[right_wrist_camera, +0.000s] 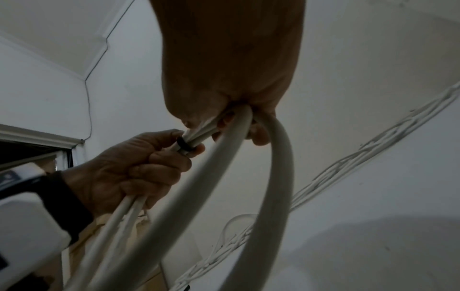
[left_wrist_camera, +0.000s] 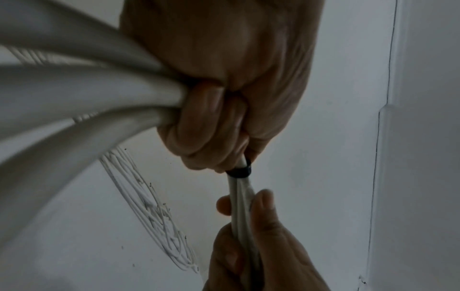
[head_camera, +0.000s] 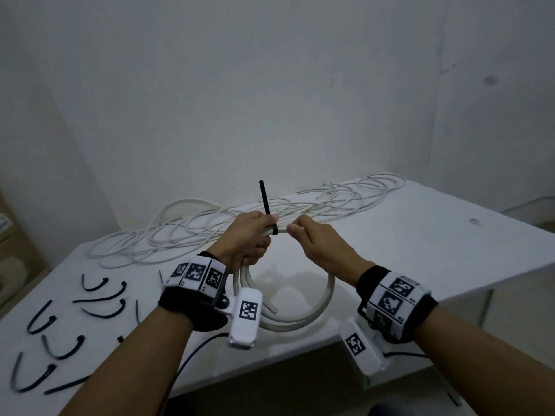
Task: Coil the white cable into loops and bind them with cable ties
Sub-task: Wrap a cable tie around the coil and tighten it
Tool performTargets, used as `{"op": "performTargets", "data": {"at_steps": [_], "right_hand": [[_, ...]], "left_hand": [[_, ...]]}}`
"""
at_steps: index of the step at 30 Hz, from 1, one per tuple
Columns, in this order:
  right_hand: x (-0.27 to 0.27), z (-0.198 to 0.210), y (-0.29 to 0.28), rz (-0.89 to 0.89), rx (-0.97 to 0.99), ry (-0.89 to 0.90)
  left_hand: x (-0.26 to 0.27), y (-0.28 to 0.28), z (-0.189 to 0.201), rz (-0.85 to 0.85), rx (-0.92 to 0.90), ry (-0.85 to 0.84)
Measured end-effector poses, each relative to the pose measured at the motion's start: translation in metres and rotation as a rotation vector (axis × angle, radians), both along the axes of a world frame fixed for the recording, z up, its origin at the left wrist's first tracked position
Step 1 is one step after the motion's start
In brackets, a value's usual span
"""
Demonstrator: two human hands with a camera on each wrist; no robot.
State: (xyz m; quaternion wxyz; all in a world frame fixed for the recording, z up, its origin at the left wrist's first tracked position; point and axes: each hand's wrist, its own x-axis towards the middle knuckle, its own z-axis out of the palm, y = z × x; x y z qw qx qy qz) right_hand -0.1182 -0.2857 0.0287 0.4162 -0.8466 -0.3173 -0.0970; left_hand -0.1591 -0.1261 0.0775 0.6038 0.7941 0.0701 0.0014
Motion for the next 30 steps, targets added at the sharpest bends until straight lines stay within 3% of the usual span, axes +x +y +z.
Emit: {"op": "performTargets", "data": {"at_steps": [6,12,15,21,26,30], "right_hand": [[0.020,-0.001,-0.017,-0.064,0.034,0.216],[0.056,-0.018,-0.071,-0.219,0.074,0.460],[0.070,-0.028,-0.090,-0.236,0.056,0.531],[0.086,-0.035,-0.119,-0.266,-0.130,0.486],[0.088,-0.039,-0.133,-0.337,-0.524,0.276],[0.092,-0.047,-0.135,-0.376,-0.588,0.218]], "left_hand": [[0.007,-0.004,-0.004,-0.023,0.059,-0.019],[0.018,-0.033,-0.051,-0.064,0.406,0.101],[0.034,-0.053,-0.069,-0.089,0.478,0.131],[0.060,-0.085,-0.079,-0.051,0.665,0.079],[0.070,-0.094,-0.084,-0.058,0.752,0.102],[0.076,-0.099,-0.083,-0.084,0.790,0.106]]}}
